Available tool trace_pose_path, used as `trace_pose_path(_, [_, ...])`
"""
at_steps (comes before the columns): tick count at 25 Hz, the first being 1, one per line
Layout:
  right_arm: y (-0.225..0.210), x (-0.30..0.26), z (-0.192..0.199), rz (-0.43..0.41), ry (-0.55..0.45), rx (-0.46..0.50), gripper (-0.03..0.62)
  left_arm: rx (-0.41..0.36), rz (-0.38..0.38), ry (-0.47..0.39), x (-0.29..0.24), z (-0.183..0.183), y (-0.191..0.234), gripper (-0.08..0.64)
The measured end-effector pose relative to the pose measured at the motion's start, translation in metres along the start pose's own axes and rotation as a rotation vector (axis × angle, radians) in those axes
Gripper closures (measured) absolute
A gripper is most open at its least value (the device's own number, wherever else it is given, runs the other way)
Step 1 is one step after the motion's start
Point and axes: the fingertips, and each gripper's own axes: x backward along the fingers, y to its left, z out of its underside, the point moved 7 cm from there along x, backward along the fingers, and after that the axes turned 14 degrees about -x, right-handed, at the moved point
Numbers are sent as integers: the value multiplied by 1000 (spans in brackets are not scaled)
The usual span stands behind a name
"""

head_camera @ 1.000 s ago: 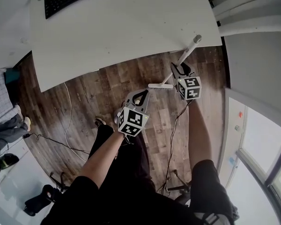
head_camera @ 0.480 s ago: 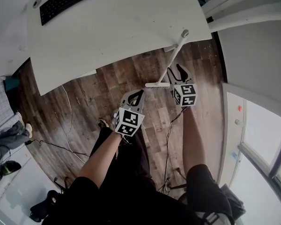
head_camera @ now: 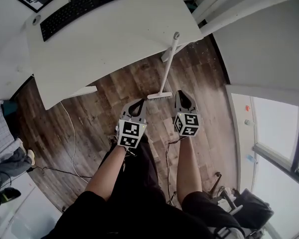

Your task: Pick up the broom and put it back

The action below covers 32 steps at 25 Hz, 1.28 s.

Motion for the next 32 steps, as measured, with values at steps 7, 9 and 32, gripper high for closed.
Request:
trace_pose_path(7, [93,64,-16,-54,-103,-17,571,-20,15,-110,59,-17,0,558])
trace_pose_path(9, [114,89,-18,-37,-132,-17,571,-38,30,-138,86,-19,-5,558])
trace_pose_path(32, [315,293,-12,96,-342,257,571,-94,57,-438,317,-17,0,559])
